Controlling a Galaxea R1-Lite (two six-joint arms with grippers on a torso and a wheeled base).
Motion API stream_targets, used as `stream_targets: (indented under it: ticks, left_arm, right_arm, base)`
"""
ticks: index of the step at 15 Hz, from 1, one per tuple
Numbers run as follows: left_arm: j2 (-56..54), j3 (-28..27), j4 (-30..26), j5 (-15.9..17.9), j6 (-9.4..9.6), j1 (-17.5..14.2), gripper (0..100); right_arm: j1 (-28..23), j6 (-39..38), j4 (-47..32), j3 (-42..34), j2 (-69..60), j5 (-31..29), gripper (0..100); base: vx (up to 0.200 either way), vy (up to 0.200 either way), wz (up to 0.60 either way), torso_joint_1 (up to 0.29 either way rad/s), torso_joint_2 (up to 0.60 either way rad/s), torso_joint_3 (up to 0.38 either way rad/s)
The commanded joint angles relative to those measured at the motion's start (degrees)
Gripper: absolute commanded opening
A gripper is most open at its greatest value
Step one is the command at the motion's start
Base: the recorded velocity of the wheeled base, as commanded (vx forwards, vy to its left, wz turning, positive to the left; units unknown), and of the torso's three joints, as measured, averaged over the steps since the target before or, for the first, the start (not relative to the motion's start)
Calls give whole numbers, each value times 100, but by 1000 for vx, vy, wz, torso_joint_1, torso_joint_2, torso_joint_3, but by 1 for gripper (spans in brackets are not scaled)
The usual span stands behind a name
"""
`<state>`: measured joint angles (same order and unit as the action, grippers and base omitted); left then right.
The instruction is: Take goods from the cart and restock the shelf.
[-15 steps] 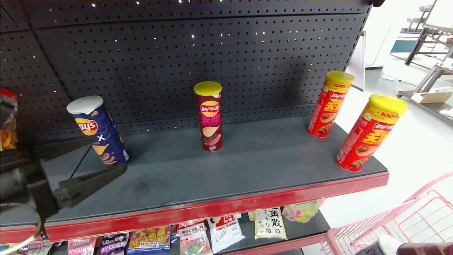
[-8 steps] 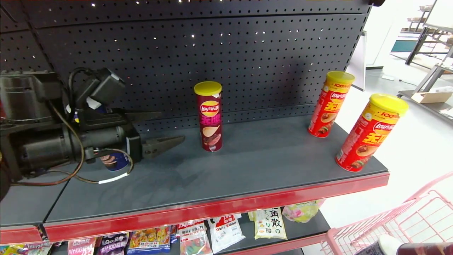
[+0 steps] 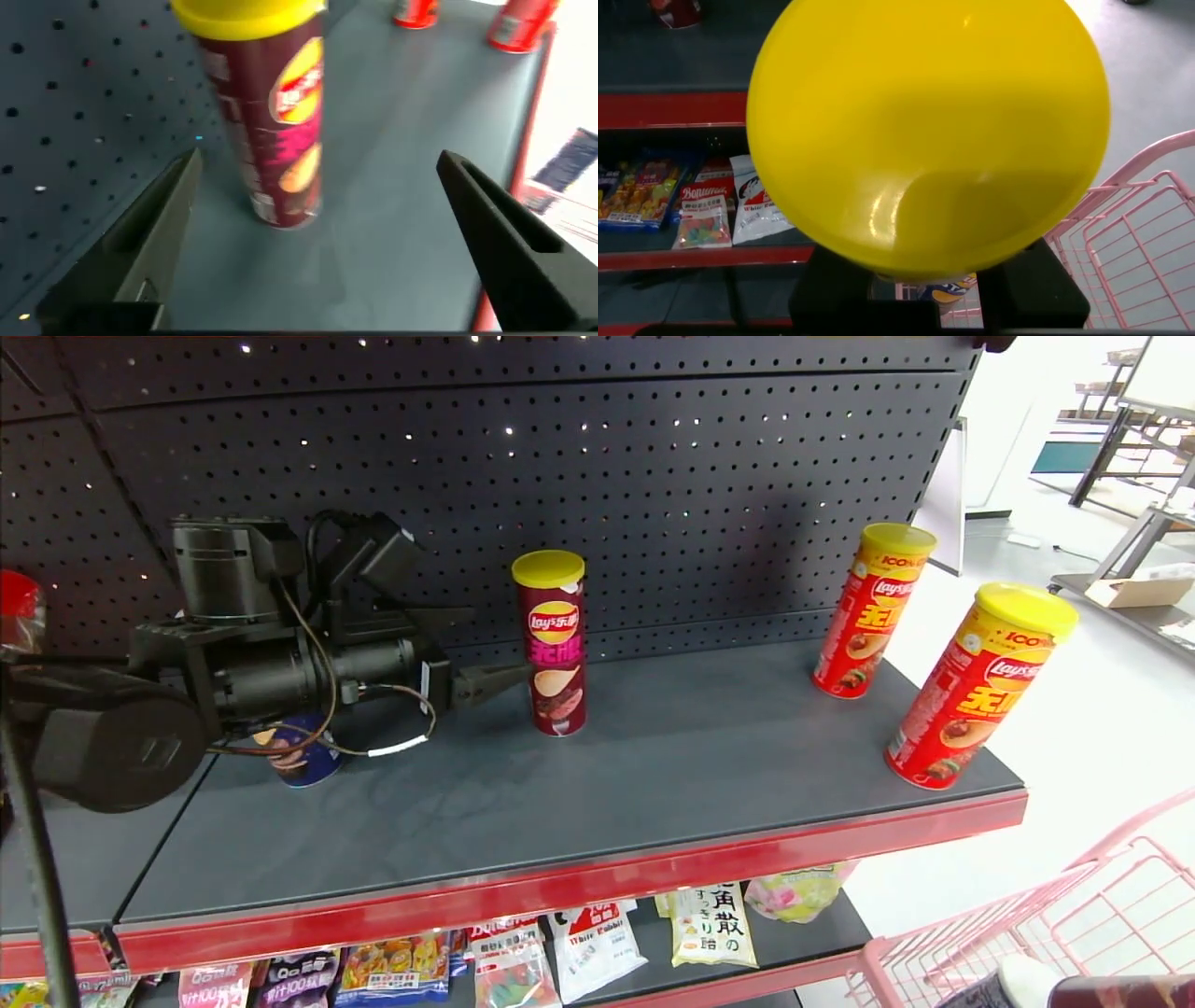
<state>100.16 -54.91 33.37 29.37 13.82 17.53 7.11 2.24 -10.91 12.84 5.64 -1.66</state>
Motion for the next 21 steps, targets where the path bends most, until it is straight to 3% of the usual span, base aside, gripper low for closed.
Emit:
stream_targets:
  ticks: [1,4,12,21]
  left_arm:
    - [206,-38,74,-71,6,5,100]
    - [443,-205,320,-195,-11,-4,100]
    - [1252,-1277,504,-133,-46,5,100]
    - [1674,-1514,742,-115,-108,145,100]
  right_arm:
    - [1,4,1,0,-2,-1,0]
    - [10,4,-8,0,-2,-1,0]
    - [1,4,-16,0,-2,-10,0]
    - [1,13,-34,52,-2,-10,0]
  base:
    - [0,0,0,0,0,0]
    - [0,0,0,0,0,0]
    - [0,0,0,0,0,0]
    - [0,0,0,0,0,0]
